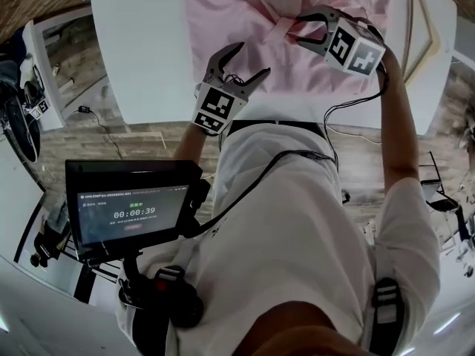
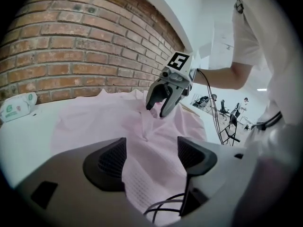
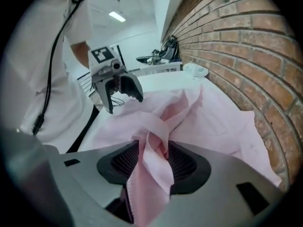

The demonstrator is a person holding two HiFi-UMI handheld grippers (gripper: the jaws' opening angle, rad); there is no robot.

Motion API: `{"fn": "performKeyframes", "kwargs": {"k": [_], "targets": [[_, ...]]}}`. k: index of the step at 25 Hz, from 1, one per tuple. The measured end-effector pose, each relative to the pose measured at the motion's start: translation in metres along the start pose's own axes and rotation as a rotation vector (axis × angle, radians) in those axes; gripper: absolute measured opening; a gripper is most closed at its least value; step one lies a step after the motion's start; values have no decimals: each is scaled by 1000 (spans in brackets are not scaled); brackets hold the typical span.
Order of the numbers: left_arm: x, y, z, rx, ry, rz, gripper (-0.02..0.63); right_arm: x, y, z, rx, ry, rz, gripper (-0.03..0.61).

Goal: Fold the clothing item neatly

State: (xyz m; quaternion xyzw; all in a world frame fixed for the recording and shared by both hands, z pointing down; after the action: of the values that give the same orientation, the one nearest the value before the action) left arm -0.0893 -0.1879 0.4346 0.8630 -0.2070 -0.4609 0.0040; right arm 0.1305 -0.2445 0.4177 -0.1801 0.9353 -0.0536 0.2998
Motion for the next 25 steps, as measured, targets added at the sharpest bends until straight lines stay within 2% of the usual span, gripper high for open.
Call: {"fn": "performKeyframes", "kwargs": {"k": [1, 2, 3, 5, 7, 11, 13, 21, 25], "targets": [[-1, -2, -2, -7, 3, 3, 342, 2, -1, -7, -15, 48, 35, 194], [-3, -4, -3, -15, 7, 5, 342, 4, -3, -12, -38, 79, 59, 141], [-5, -5, -5, -25, 15, 3, 342, 4, -5, -13, -61, 87, 66, 12], [-9, -8, -8, -39, 36, -15, 342, 4, -10, -4, -77, 31, 17, 9], [-11, -10, -8, -38, 51, -35, 342, 6, -18, 15, -95, -74, -69, 9], [-13, -5, -5, -18, 60, -34, 343, 3, -51, 39, -248, -164, -134, 9], [-15, -2, -5, -10, 71, -34, 342, 1, -68, 41, -296, -198, -160, 9], [-19, -5, -3, 0, 102, -47, 343, -1, -129, 49, -440, -248, -189, 9], [-28, -4, -5, 2, 130, -52, 343, -5, -146, 30, -458, -109, -154, 9]]}}
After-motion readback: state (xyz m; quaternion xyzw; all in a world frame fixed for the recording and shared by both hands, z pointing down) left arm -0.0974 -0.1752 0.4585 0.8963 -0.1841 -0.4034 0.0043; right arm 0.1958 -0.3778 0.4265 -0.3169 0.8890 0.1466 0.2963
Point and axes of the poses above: the fingertips, and each gripper's own axes: z backward along the fingers, y to its left, x out of its top, the point moved 10 cm from there along z, backward along the fingers, and after that the axes turned 5 degrees about -z, right-handed, at the moved point
